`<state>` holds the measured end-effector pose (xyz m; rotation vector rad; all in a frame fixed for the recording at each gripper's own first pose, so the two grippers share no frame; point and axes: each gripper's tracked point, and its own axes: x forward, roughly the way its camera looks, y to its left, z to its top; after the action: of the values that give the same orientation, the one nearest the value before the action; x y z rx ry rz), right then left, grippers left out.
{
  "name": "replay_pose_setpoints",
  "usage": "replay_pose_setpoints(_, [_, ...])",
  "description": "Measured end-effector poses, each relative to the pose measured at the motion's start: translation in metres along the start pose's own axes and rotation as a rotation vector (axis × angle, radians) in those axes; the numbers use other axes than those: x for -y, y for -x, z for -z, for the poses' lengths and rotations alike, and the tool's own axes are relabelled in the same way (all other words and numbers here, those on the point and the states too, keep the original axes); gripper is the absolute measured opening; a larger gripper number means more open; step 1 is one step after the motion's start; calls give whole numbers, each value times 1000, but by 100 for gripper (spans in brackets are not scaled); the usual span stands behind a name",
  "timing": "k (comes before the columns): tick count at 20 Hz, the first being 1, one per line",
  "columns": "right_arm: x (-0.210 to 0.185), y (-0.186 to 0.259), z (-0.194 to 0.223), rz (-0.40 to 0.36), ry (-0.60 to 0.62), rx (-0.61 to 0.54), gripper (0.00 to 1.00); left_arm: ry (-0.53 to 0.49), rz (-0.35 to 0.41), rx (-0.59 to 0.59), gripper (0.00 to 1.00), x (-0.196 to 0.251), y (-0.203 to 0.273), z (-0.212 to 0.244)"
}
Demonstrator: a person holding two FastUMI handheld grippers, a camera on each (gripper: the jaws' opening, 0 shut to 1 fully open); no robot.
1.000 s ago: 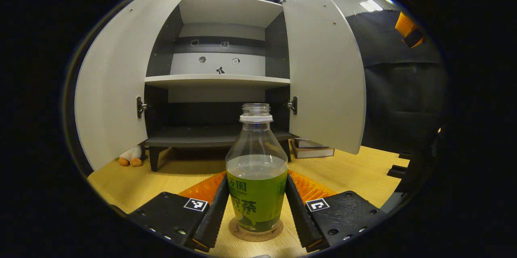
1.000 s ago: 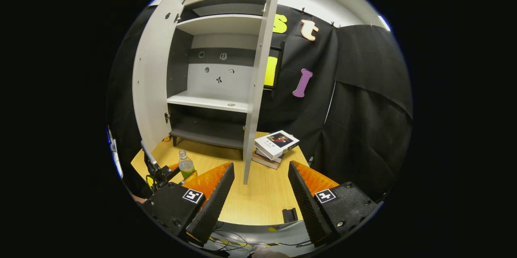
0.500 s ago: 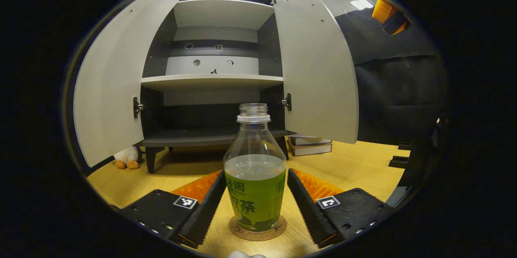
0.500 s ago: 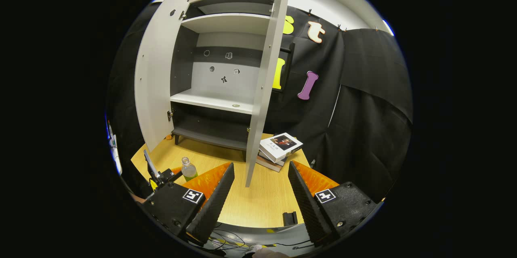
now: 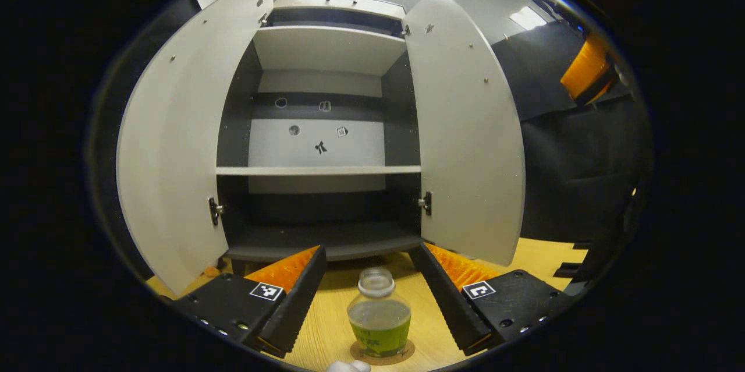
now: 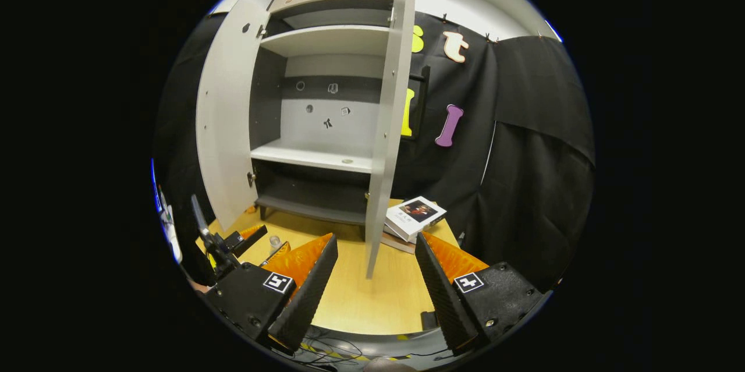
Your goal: Grasp the bottle in the cabinet with the left hand and place it on the coaster, then close the right door with the right hand and the left door with the left hand.
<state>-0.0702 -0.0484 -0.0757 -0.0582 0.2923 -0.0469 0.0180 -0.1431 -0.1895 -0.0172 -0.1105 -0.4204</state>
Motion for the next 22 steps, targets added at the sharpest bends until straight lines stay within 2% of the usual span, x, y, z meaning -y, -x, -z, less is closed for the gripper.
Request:
replay_pose_setpoints(4, [-1,0,-19,-11,-19,73,83,21,5,-41,96,-2,-13,-66])
replay_pose_setpoints(6, [1,0,-32,-11,-32,115,83,25,-8,4,96,-9,-14,-114])
replay_pose_setpoints(9, [5,1,-55,-16,-62,190,83,-23,-61,40,96,-30,-8,-170])
replay_pose_setpoints(12, [10,-1,-74,-19,-71,252,83,-95,-121,27,96,-58,7,-203])
replay_pose_setpoints(17, [43,-12,-102,30,-78,321,83,-105,-222,-32,96,-97,61,-217])
replay_pose_setpoints(20, [80,-25,-116,95,-72,342,83,-115,-306,-84,96,-119,99,-207])
replay_pose_setpoints(22, [104,-36,-128,126,-82,348,83,-107,-340,-122,96,-114,118,-190])
